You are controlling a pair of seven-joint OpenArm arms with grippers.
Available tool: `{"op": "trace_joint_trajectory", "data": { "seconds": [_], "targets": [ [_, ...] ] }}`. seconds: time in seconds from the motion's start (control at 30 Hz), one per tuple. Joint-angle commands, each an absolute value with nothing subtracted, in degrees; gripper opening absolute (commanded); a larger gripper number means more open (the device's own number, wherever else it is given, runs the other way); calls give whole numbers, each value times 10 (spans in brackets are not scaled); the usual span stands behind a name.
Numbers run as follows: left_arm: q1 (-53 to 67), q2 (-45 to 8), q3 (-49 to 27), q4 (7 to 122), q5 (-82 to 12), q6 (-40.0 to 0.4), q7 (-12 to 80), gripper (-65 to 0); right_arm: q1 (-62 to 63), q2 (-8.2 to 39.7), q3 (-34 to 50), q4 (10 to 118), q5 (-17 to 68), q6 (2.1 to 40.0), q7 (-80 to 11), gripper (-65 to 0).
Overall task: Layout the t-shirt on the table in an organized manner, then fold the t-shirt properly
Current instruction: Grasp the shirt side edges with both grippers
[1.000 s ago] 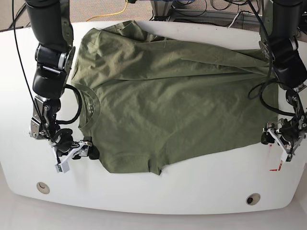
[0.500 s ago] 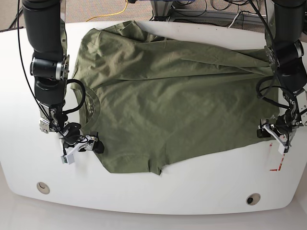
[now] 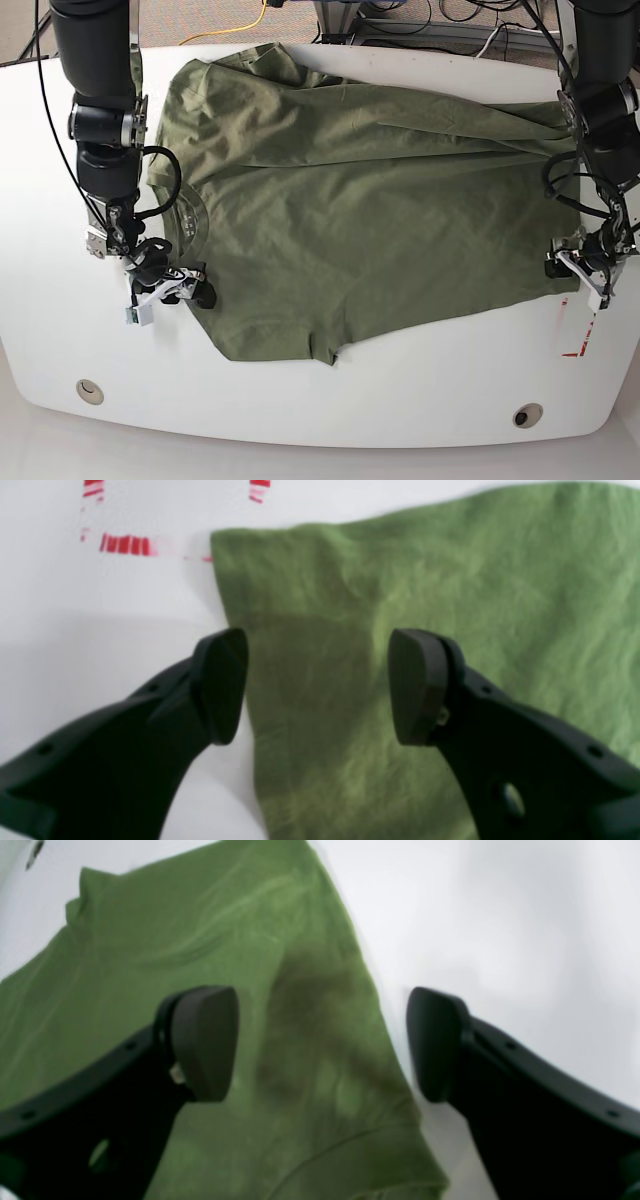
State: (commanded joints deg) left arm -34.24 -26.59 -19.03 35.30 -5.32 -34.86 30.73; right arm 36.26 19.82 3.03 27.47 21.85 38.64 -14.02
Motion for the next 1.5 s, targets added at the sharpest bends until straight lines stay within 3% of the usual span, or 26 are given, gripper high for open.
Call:
{"op": "trace_joint_trajectory", "data": {
  "seconds": [0.2,0.5,0.6,0.67,0.77,1.0,1.23,1.3,1.37,1.5],
  "targets": [
    [-342,-266,-190,353,-53,-392,307,-236,354,199,30,322,216,385,-172,-140],
    [-342,-262,-190,353,-53,-392,308,-236,346,195,30,327,218,390,-200,-166],
    [-342,-262,-190,353,-53,-392,308,-236,342,194,29,335,218,391,-208,-274],
    [-342,-262,-190,353,-53,-392,310,-236,335,185,29,348,218,391,-210,-409],
    [-342,-262,-190,353,-53,-394,319,-236,327,182,30,354,216,390,-210,-536],
    [-325,-262,-190,355,-53,-394,321,-236,306,182,30,354,218,391,-210,-575],
    [-278,-244,-190,433,-53,-396,346,-236,260,192,31,384,219,386,-206,-566],
    [-255,-240,-190,475,-54,-400,356,-236,242,193,31,413,219,385,-206,-522],
    [-234,-239,-190,509,-54,-400,364,-236,233,193,31,433,218,384,-206,-434],
    [-208,-212,-191,582,-54,-400,383,-236,225,195,31,471,218,355,-207,-141]
  ]
}}
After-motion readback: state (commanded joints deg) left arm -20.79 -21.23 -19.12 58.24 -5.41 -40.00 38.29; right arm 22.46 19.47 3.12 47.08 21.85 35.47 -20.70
